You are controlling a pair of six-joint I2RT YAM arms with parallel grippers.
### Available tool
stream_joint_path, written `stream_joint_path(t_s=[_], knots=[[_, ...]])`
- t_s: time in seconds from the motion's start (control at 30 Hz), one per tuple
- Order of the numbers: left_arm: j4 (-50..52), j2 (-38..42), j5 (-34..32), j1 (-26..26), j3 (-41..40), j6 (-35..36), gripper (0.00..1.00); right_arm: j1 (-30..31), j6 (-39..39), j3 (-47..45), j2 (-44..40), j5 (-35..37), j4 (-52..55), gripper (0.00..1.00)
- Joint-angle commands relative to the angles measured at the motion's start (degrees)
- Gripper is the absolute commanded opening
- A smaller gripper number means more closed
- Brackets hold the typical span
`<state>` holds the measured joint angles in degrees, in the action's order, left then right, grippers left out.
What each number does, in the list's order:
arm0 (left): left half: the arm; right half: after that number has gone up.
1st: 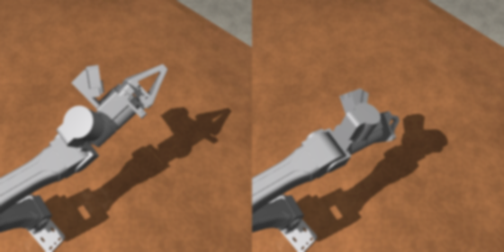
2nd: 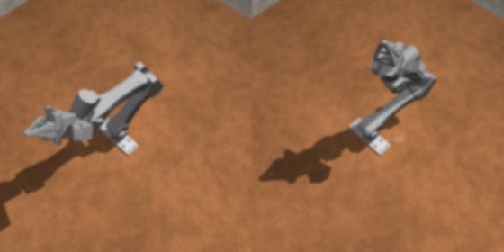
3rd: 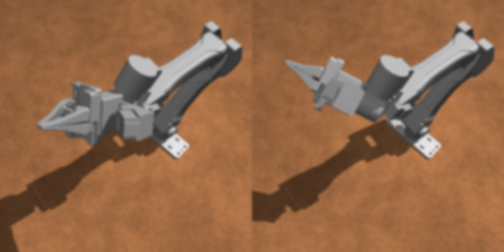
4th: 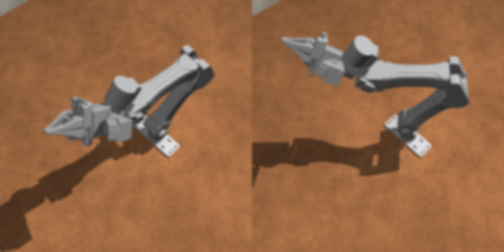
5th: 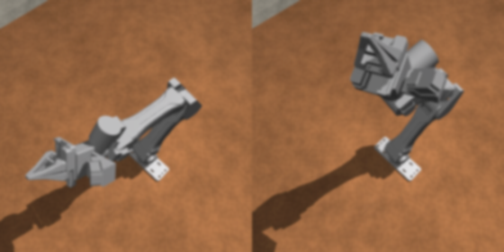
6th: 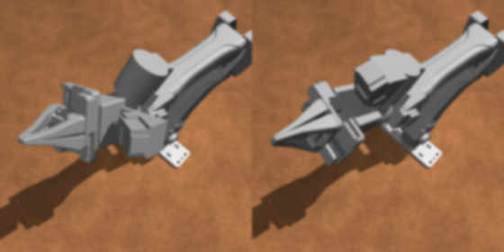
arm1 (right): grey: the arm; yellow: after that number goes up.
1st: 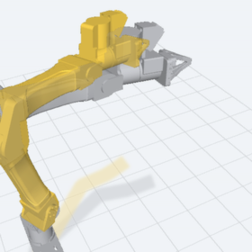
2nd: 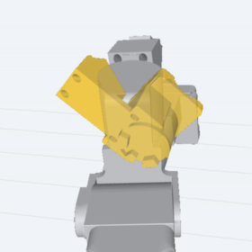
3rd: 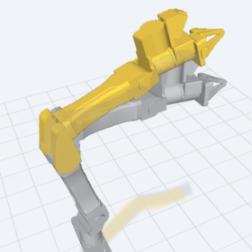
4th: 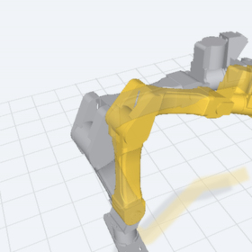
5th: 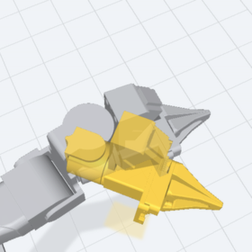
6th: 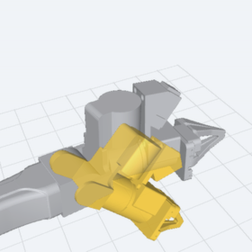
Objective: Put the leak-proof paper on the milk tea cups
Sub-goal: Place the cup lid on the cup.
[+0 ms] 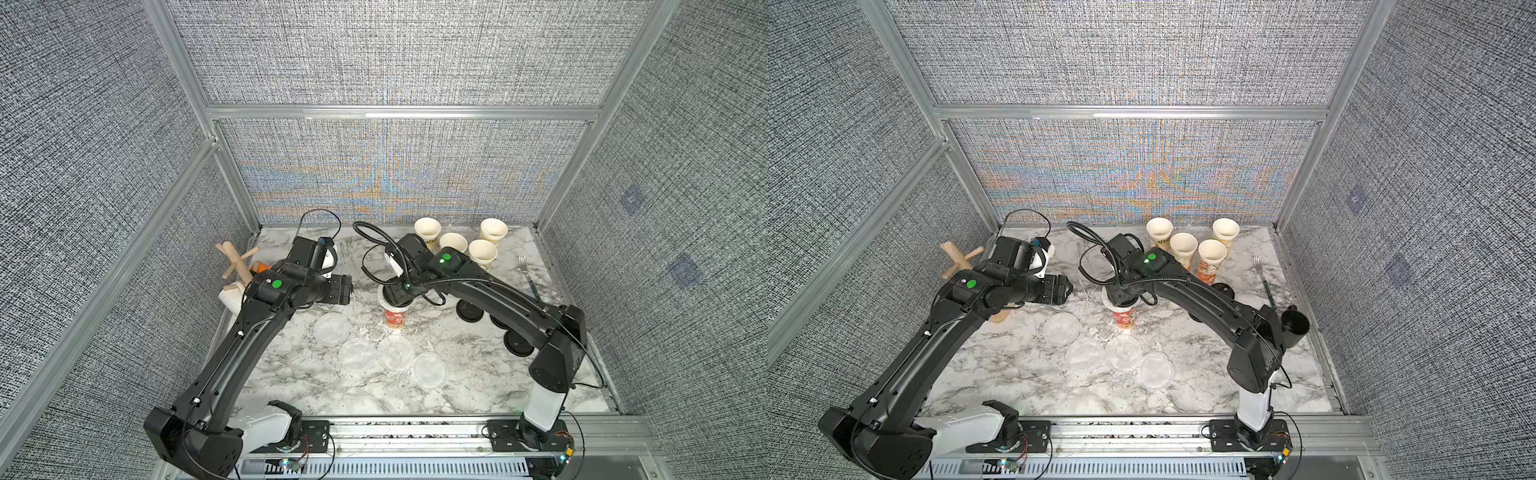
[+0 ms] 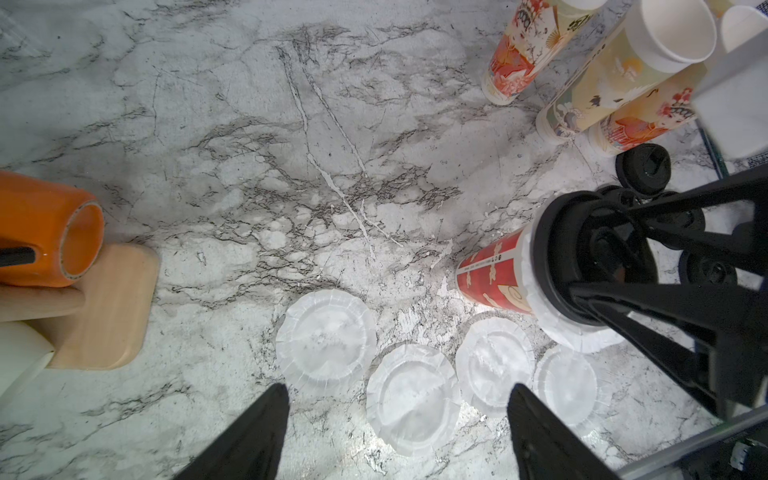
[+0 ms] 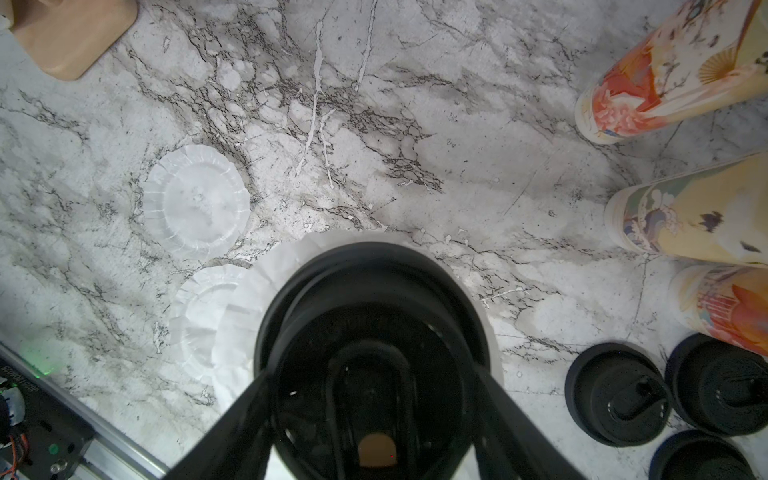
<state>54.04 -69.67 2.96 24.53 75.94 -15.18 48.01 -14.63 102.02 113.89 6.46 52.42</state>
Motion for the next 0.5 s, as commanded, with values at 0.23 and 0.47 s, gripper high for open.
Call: stream_joint_path(t_s=[0.23,0.47], knots=[[-0.2,0.2,0.0,-0.3,-0.3,0.8,0.84,0.4,0.3,0.3,0.6,-0.8,-0.3,0.72],[-0.2,0.1,0.2,-0.4,-0.4,0.8,0.84,0.6,0.1,0.1,0.3,-0.6,0.2,0.80]])
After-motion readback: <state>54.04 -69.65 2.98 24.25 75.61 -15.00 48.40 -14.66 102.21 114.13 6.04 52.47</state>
